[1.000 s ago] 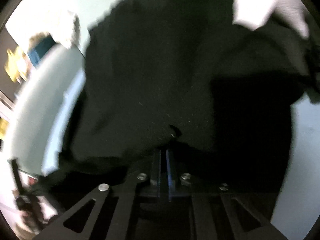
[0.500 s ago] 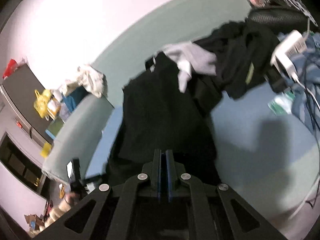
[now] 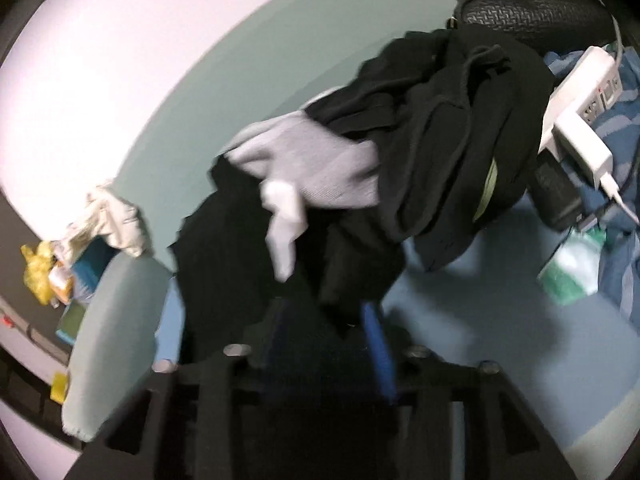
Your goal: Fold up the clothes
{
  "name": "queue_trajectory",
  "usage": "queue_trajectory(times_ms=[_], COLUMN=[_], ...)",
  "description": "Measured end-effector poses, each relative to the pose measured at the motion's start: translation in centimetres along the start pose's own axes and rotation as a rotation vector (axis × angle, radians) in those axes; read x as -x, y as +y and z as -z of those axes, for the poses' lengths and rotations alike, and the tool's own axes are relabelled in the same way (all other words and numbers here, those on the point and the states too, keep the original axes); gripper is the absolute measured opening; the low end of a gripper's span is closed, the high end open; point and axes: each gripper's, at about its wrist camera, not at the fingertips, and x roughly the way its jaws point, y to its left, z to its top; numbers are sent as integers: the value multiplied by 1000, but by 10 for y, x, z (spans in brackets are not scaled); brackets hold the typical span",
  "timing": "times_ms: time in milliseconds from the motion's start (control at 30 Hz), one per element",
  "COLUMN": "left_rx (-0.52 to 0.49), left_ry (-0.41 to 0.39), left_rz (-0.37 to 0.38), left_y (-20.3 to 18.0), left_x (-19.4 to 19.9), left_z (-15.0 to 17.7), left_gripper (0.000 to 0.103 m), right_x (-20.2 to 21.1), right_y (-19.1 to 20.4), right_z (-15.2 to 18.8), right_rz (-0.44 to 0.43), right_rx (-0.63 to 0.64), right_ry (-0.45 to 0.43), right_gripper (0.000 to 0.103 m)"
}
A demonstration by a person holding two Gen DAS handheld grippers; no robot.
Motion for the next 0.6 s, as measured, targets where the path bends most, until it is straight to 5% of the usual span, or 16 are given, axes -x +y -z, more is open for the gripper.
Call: queue_trajectory(times_ms=[167, 233, 333, 400, 467, 600], left_rx=[-6, -37, -264, -523, -703, -774], left_ry=[-9, -28, -124, -182, -158, -93], left_rz=[22, 87, 97, -12, -58, -37], left_y=[7, 10, 4, -2, 51, 10], left_x=[3, 10, 37, 50, 58, 33], left_z=[-2, -1, 10, 29, 57, 44], left_gripper=[65, 64, 64, 64, 60, 54], right_x=[-3, -12, -23, -28, -32, -39], right_y=[-11, -19, -32, -39, -42, -44], right_z=[18, 33, 49, 54, 57, 59], right_rz=[-11, 13, 36, 34, 27, 11], right_rx=[84, 112, 126, 117, 107, 104], right_ry=[83, 136, 193, 213, 220, 228], right_gripper=[52, 52, 52, 52, 52, 54])
